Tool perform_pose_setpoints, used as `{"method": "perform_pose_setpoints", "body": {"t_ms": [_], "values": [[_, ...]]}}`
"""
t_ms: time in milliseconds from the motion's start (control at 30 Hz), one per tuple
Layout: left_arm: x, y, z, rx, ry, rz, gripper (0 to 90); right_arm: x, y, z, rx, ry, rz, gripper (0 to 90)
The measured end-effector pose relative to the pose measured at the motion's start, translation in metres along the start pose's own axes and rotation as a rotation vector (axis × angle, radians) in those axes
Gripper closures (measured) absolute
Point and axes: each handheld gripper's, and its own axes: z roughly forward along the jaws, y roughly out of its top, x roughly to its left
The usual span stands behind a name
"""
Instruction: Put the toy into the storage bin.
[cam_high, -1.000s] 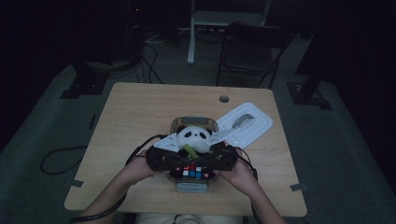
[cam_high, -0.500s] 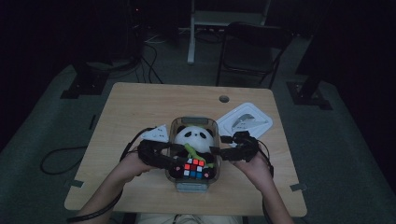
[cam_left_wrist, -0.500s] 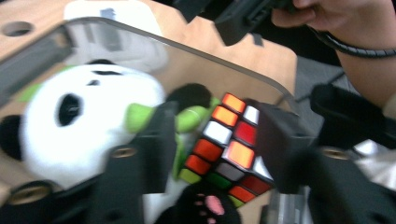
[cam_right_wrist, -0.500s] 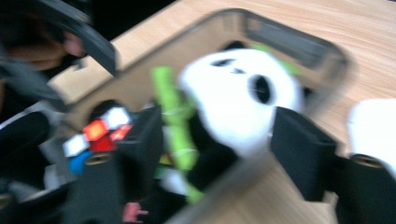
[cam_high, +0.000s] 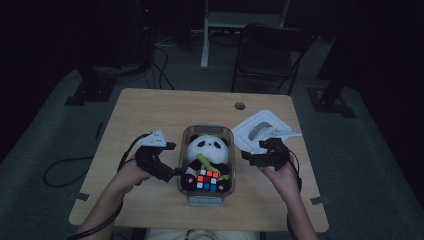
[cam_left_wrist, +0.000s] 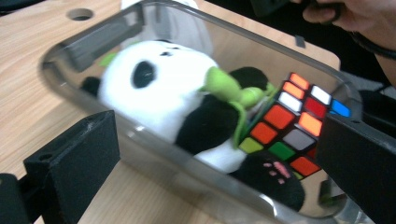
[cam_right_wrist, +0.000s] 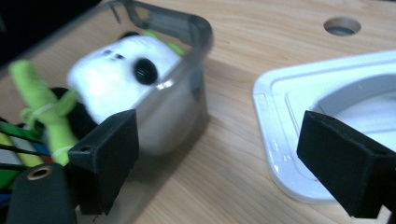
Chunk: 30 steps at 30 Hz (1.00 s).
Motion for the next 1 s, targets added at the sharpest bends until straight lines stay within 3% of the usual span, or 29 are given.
{"method": "perform_pose_setpoints", "body": {"t_ms": [133,200,300,467,667,800,1000], "values": [[0.008,-0.008,-0.005,-0.015,0.021,-0.022,0.7,-0.009,-0.005,0.006,-0.008,-0.023,0.035,11.5],[0.01,-0.014,-0.006,-0.024,0.062,-0.016,0.7,-0.014,-0.006,0.009,-0.007,-0.039,0.047,11.5],[0.017,-0.023,-0.006,-0.026,0.081,-0.026,0.8,-0.022,-0.008,0.014,-0.015,-0.071,0.071,11.5],[0.029,-0.042,-0.002,-0.009,0.121,-0.048,0.8,-0.038,-0.011,0.021,-0.04,-0.12,0.104,13.8],[0.038,-0.059,0.003,-0.014,0.091,-0.069,0.9,-0.052,-0.013,0.036,-0.016,-0.185,0.125,13.3],[0.039,-0.065,0.009,0.0,0.082,-0.072,0.8,-0.062,-0.015,0.048,-0.003,-0.214,0.166,13.3],[0.039,-0.072,0.016,0.002,0.076,-0.076,0.8,-0.069,-0.013,0.067,0.013,-0.276,0.175,13.2]]}}
